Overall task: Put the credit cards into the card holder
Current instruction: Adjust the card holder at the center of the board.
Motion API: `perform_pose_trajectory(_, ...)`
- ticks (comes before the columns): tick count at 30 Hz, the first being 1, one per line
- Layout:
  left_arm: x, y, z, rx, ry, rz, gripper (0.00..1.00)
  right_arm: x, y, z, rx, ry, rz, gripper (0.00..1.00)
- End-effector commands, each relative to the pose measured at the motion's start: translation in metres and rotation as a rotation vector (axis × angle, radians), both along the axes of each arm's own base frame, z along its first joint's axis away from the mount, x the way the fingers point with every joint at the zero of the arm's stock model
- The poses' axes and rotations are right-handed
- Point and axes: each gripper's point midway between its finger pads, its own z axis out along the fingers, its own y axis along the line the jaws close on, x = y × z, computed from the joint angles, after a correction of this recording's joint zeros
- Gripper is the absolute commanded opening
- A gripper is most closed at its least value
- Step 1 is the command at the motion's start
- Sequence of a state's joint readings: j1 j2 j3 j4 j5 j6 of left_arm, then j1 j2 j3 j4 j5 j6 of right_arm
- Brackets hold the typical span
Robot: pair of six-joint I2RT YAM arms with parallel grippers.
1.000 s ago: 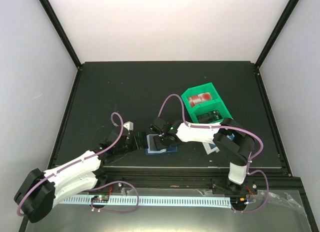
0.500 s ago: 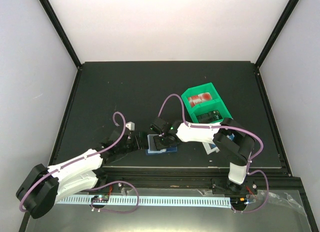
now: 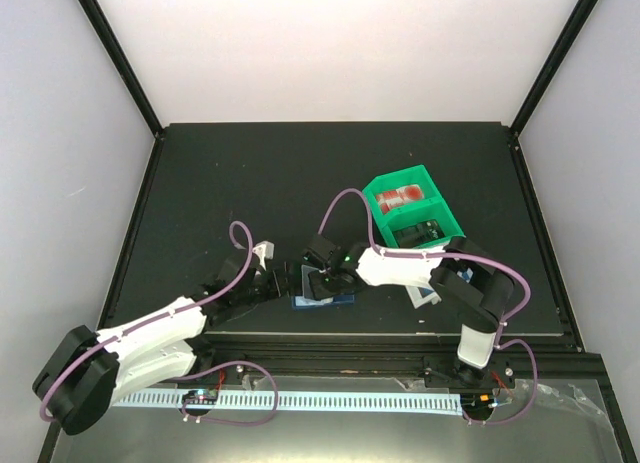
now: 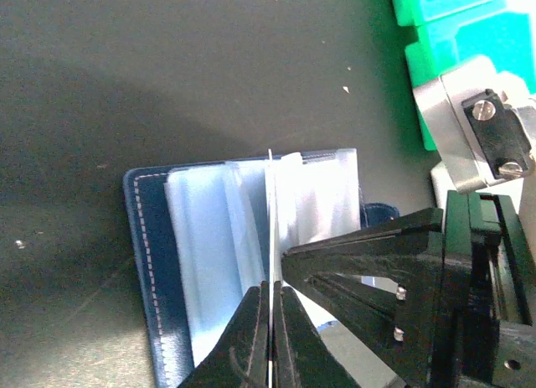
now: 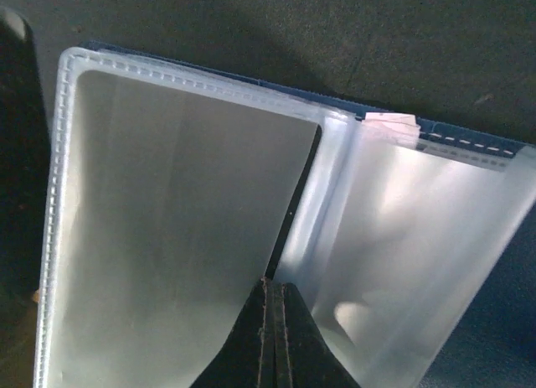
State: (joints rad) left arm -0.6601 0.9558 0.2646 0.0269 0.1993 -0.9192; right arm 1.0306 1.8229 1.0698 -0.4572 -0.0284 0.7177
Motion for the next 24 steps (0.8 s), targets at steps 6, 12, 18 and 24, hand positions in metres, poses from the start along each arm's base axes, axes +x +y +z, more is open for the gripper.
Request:
perform_pose_trajectory(6, 0.0, -0.03, 0.018, -0.074, -0.04, -0.161, 0.02, 0.008, -0.029, 0.001, -0.014, -0.096, -0.106, 0.06)
perform_pose_trajectory(12, 0.002, -0.044, 0.022, -0.092, -0.035, -0.216, 0.01, 0.019, -0.047, 0.029, -0.009, -0.199, -0.18, 0.2)
perform_pose_trajectory(18, 0.002, -0.055, 0.028, -0.11, -0.046, -0.266, 0.01, 0.016, -0.037, 0.054, 0.063, -0.234, -0.084, 0.38)
perform_pose_trajectory(24, 0.0, -0.066, 0.018, -0.102, -0.012, -0.303, 0.02, 0.009, -0.025, 0.051, 0.051, -0.221, 0.013, 0.48)
